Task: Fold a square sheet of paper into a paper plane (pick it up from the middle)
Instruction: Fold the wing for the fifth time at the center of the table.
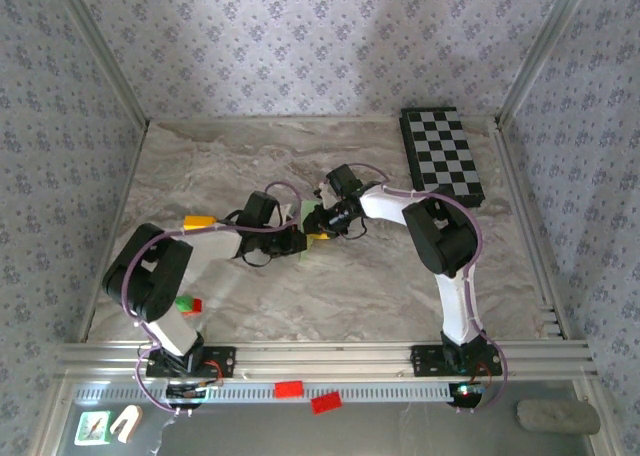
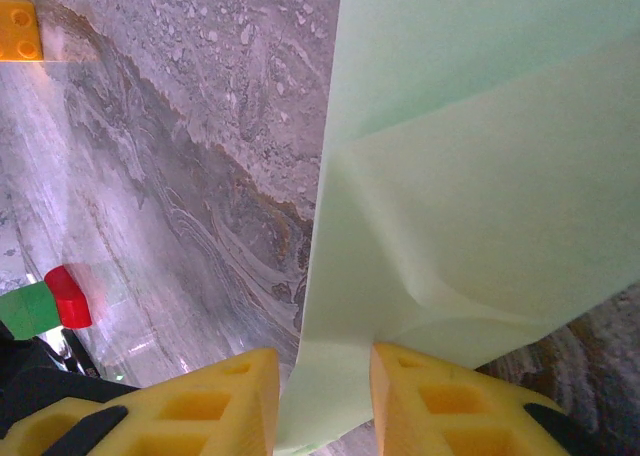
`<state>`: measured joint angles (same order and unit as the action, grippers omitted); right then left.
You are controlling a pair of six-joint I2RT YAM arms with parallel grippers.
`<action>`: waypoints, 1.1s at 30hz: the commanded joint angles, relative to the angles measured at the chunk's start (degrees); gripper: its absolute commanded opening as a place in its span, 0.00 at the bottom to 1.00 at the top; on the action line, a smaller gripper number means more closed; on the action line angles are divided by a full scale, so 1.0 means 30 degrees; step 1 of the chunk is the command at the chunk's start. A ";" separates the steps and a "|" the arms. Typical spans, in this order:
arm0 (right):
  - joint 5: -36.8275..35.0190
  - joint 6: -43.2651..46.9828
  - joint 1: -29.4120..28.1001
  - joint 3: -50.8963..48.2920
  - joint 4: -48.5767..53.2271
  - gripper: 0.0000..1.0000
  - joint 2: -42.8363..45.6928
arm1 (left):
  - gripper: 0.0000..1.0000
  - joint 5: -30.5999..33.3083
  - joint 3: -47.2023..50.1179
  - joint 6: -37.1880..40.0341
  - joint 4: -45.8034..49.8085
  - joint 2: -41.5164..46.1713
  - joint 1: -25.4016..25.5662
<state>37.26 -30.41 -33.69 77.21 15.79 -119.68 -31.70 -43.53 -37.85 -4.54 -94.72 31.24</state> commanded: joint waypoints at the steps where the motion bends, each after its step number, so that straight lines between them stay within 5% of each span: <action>1: -0.0233 -0.0138 -0.0136 0.0538 0.0714 0.31 -0.0303 | 0.09 -0.0326 0.0183 -0.0156 -0.0259 -0.0388 0.0132; 33: 0.0197 -0.0293 -0.0107 0.1510 0.0698 0.31 -0.0288 | 0.07 0.0437 0.0754 0.0079 0.0114 -0.1269 0.0176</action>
<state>37.32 -31.05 -33.69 80.09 16.36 -119.70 -30.63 -42.04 -38.04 -4.58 -97.56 31.29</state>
